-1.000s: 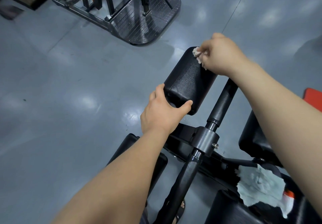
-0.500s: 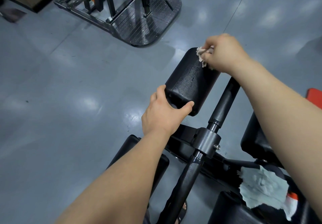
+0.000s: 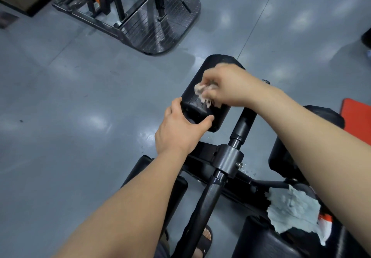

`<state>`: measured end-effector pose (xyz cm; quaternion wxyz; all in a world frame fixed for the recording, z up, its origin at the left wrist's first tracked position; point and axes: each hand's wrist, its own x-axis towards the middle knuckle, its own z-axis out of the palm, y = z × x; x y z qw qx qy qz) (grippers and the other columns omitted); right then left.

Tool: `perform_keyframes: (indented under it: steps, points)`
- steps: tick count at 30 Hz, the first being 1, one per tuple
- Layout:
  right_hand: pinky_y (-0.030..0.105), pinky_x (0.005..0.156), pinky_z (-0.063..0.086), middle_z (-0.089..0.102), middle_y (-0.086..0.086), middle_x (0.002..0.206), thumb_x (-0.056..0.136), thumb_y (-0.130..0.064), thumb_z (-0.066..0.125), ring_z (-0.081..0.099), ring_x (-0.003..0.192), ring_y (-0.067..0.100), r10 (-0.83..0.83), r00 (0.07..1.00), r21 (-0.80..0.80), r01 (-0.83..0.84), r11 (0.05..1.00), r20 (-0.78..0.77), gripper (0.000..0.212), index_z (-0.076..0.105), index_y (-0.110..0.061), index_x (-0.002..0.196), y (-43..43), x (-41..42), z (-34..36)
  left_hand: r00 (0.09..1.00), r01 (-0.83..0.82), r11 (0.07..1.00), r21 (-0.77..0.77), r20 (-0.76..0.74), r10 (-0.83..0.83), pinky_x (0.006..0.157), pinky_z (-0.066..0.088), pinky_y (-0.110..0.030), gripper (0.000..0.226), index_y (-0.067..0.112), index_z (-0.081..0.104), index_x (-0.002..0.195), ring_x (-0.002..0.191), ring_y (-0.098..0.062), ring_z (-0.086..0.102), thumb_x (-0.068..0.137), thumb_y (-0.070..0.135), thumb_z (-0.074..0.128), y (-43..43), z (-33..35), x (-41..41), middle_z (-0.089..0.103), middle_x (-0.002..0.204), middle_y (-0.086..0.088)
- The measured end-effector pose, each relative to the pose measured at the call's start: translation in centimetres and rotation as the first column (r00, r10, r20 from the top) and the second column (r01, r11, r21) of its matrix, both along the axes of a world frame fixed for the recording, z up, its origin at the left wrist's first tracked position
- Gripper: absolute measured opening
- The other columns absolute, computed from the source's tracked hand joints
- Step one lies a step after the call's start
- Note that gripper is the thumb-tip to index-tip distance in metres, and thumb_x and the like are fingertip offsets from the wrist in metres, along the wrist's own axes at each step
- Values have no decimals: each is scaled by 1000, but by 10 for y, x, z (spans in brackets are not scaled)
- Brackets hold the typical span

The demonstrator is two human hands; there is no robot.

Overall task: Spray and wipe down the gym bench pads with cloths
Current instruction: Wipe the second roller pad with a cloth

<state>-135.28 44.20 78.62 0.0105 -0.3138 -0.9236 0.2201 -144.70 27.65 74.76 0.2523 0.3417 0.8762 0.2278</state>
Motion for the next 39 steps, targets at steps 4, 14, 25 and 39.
perform_keyframes:
  steps: [4,14,25,39]
  points:
    - [33,75,34,59,15,107,93,-23,62,57,106,37,-283,958,151,276,949,32,21,60,-13,112,31,0,-8,1000,-3,1000,1,-3,3,92,52,-44,94,42,32,143,110,-15,60,65,84,65,0,0,1,50,136,15]
    - [34,73,44,48,1,101,95,-30,62,58,88,27,19,999,22,-20,1000,27,12,59,-23,104,-32,-12,-3,1000,1,1000,-9,-5,-1,85,52,-41,92,42,33,140,102,-15,59,65,86,63,0,0,0,50,135,15]
    - [31,77,36,60,16,115,96,-29,62,55,109,35,-378,923,67,373,925,73,18,62,-18,111,50,-1,-7,999,-27,1000,-15,-21,27,96,41,-37,98,36,20,158,131,-17,52,78,82,51,1,0,1,38,156,13]
    - [27,59,41,67,-9,69,92,-19,59,66,78,19,-165,969,-70,180,981,185,3,57,-20,91,10,7,13,1000,-26,1000,5,-17,26,82,43,-33,89,41,31,143,111,-14,60,71,85,57,0,1,2,50,140,17]
